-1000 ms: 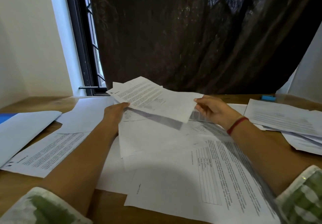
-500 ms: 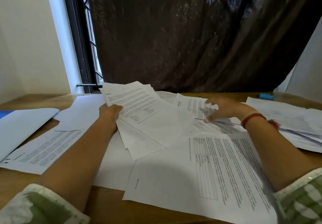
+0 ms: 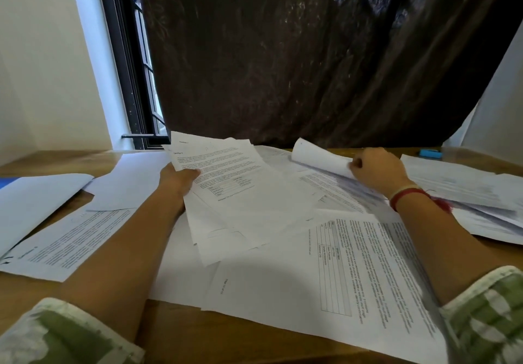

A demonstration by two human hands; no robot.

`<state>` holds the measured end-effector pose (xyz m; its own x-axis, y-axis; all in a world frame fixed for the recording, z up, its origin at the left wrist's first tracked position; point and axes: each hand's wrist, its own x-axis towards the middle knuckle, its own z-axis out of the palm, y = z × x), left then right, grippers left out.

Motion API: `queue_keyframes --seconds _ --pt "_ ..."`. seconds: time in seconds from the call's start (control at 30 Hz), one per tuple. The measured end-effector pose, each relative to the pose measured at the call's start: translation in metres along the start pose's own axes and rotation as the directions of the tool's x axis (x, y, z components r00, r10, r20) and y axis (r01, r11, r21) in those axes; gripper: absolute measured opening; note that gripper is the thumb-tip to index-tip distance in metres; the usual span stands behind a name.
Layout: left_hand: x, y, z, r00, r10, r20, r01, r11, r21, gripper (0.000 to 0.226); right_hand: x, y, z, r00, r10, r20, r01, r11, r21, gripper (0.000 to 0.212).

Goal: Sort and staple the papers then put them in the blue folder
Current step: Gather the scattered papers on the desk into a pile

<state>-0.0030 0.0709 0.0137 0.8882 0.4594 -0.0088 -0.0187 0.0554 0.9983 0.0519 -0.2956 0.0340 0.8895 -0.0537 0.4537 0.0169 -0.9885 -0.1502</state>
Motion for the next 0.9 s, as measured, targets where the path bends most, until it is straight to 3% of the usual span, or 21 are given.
queue_keyframes --seconds 0.1,0.23,0.27,0.33,0.4,0.47,0.57,0.63,0.73,0.8,0.9 --pt "0.003 -0.004 0.004 0.995 0.095 0.019 -0.096 0.994 0.059 0.058 -0.003 -0.009 -0.004 0.995 -0.011 -0.100 0.027 0.986 0.165 0.023" --pt "-0.005 -0.003 0.015 0.959 0.280 0.051 -0.284 0.924 0.258 0.093 -0.015 -0.057 -0.012 0.997 -0.070 0.039 0.046 0.899 0.435 0.020" --pt "-0.007 -0.004 0.017 0.952 0.301 0.063 -0.306 0.909 0.282 0.091 -0.021 -0.072 -0.013 0.993 -0.064 0.095 0.005 0.854 0.520 0.021" --pt "-0.006 -0.007 0.020 0.943 0.320 0.092 -0.332 0.885 0.326 0.065 -0.034 -0.098 -0.017 0.970 -0.079 0.228 -0.101 0.725 0.681 0.024" --pt "-0.003 -0.011 0.022 0.944 0.304 0.127 -0.329 0.874 0.357 0.028 -0.047 -0.118 -0.021 0.939 -0.146 0.311 -0.149 0.643 0.751 0.021" --pt "-0.004 -0.013 0.025 0.955 0.260 0.141 -0.293 0.893 0.342 0.010 -0.057 -0.132 -0.022 0.908 -0.211 0.361 -0.173 0.596 0.784 0.020" --pt "-0.007 -0.010 0.029 0.976 0.183 0.116 -0.210 0.929 0.304 0.011 -0.068 -0.144 -0.017 0.894 -0.299 0.335 -0.126 0.549 0.826 0.028" --pt "-0.012 -0.005 0.031 0.978 0.187 0.092 -0.206 0.926 0.316 0.024 -0.075 -0.149 -0.011 0.847 -0.401 0.348 -0.107 0.513 0.852 0.038" --pt "-0.014 -0.002 0.033 0.980 0.161 0.113 -0.187 0.940 0.286 0.047 -0.088 -0.153 -0.008 0.728 -0.543 0.419 0.020 0.627 0.778 0.041" --pt "-0.014 -0.002 0.031 0.981 0.141 0.132 -0.171 0.952 0.255 0.045 -0.092 -0.153 -0.007 0.684 -0.601 0.414 0.115 0.649 0.752 0.042" --pt "-0.010 -0.006 0.027 0.967 0.140 0.212 -0.196 0.943 0.269 0.028 -0.096 -0.154 -0.010 0.655 -0.627 0.423 0.109 0.631 0.768 0.043"
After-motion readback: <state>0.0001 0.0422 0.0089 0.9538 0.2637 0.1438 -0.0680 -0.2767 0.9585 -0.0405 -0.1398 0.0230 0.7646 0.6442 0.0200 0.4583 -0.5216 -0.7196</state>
